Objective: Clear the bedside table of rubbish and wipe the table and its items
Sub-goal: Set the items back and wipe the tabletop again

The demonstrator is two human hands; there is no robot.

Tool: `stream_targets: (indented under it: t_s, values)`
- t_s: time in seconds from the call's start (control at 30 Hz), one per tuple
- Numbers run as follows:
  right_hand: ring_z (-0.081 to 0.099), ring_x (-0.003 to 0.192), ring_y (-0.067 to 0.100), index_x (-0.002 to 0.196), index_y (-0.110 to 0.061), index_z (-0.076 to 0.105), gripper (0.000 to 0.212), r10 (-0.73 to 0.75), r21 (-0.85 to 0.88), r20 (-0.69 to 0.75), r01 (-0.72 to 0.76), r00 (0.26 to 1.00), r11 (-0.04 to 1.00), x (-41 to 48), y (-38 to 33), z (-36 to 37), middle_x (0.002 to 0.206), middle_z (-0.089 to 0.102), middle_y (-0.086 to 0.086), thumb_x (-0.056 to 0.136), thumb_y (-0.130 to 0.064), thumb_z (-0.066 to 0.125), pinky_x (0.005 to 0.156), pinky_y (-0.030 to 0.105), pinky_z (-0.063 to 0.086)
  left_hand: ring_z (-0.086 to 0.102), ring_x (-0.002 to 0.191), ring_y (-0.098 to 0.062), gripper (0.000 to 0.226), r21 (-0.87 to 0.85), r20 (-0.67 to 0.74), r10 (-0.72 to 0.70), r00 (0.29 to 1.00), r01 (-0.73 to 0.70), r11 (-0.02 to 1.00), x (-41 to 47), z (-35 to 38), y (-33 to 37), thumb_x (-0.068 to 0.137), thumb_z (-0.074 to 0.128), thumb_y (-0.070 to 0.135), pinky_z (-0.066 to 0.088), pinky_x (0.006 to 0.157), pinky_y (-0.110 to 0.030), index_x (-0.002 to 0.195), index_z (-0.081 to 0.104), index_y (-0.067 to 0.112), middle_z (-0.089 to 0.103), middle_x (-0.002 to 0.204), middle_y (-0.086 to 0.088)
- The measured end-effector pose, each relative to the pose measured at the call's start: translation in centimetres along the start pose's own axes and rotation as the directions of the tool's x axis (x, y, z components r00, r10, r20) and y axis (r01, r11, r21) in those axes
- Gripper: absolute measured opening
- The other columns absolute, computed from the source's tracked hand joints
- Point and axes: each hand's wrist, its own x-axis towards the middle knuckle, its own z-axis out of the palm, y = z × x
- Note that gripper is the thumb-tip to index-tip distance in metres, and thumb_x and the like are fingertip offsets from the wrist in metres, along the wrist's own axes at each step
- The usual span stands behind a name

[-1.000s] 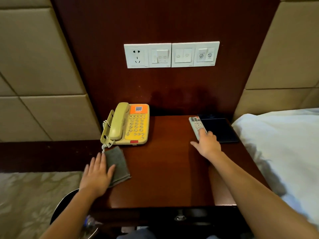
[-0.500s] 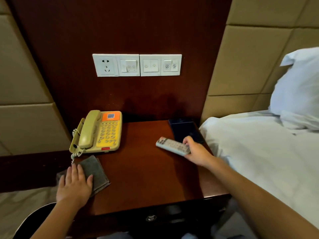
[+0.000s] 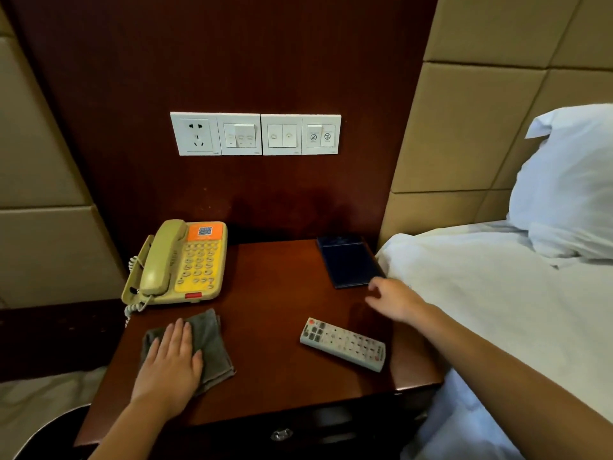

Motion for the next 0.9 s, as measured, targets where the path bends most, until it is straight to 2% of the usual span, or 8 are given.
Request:
stream_targets:
  t_s: [0.1,0.2,0.27,0.33,0.37,0.53,0.77,0.9]
  values:
    - [0.059,0.111,0.028,0.130,-0.017,0.048,0.049,0.150,0.144,-0.059,-0.140,0.987,0.980,3.5,1.5,1.2,0.124,0.061,0.009,0.090,-0.046,0.054,0.096,0.042,0.047,-0.017,0.143,-0.013,0.060,0.050,-0.034,0.088,0.996,-0.086,0.995,0.8,0.2,-0.4,0.100,0.007,0.040,-0.005,0.118,-0.031,0.149,-0.013,0.011,-0.018,0.157,-0.003]
    - [0.056,0.116,0.034,0.137,-0.015,0.040,0.064,0.257,0.221,-0.073,-0.236,0.964,0.946,5.9,1.9,2.4,0.130,0.057,0.013,0.088,-0.054,0.054,0.098,0.045,0.046,-0.019,0.135,-0.007,0.078,0.045,-0.113,0.161,0.980,-0.157,0.987,1.4,1.3,-1.0,0.082,-0.018,0.056,-0.008,0.115,-0.027,0.142,-0.016,0.007,-0.022,0.150,0.001]
    - [0.055,0.116,0.037,0.136,-0.009,0.039,0.065,0.302,0.245,-0.083,-0.274,0.950,0.930,7.0,1.4,2.8,0.130,0.056,0.017,0.090,-0.053,0.053,0.096,0.043,0.046,0.012,0.138,-0.012,0.092,0.052,-0.138,0.158,0.978,-0.152,0.987,1.9,1.4,-1.3,0.082,-0.022,0.058,0.004,0.111,-0.024,0.143,0.017,0.001,0.008,0.151,-0.005]
    - [0.054,0.116,0.038,0.133,-0.007,0.041,0.065,0.331,0.260,-0.090,-0.298,0.939,0.918,7.8,0.7,3.0,0.128,0.056,0.019,0.090,-0.053,0.053,0.095,0.042,0.045,0.054,0.121,-0.019,0.083,0.031,-0.008,0.148,0.989,-0.147,0.989,2.4,1.3,-1.6,0.097,-0.003,0.047,0.020,0.103,-0.028,0.122,0.060,-0.002,0.052,0.134,-0.010]
    - [0.053,0.116,0.038,0.132,-0.006,0.042,0.066,0.347,0.252,-0.104,-0.312,0.932,0.916,8.0,0.5,3.2,0.128,0.055,0.019,0.089,-0.055,0.054,0.094,0.042,0.045,0.061,0.114,-0.022,0.079,0.037,0.006,0.171,0.985,-0.171,0.985,2.4,1.5,-1.5,0.099,0.003,0.043,0.019,0.105,-0.029,0.114,0.066,-0.001,0.062,0.125,-0.011]
    - [0.041,0.124,0.036,0.132,-0.005,0.045,0.070,0.418,0.079,-0.225,-0.411,0.880,0.908,8.3,-1.7,3.1,0.132,0.045,0.019,0.089,-0.060,0.049,0.099,0.045,0.039,0.061,0.114,-0.023,0.075,0.078,-0.014,0.252,0.968,-0.250,0.965,2.6,1.9,-1.5,0.099,0.005,0.042,-0.001,0.113,-0.025,0.115,0.066,0.000,0.064,0.123,-0.012]
    - [0.032,0.130,0.037,0.137,-0.013,0.041,0.081,0.494,0.126,-0.083,-0.482,0.866,0.867,9.1,-2.1,1.5,0.141,0.035,0.018,0.079,-0.065,0.060,0.104,0.049,0.032,0.039,0.123,-0.017,0.074,0.031,-0.036,0.269,0.963,-0.268,0.963,2.9,2.1,-1.5,0.099,0.006,0.044,0.002,0.112,-0.026,0.119,0.064,0.002,0.062,0.126,-0.010]
    - [0.028,0.134,0.038,0.141,-0.015,0.038,0.092,0.448,0.123,-0.012,-0.443,0.894,0.888,9.4,-2.1,1.2,0.146,0.032,0.017,0.072,-0.069,0.064,0.108,0.051,0.030,0.046,0.123,-0.020,0.075,0.066,-0.086,0.276,0.957,-0.271,0.960,3.2,2.4,-1.4,0.098,0.006,0.045,0.001,0.113,-0.026,0.118,0.065,0.003,0.062,0.125,-0.010]
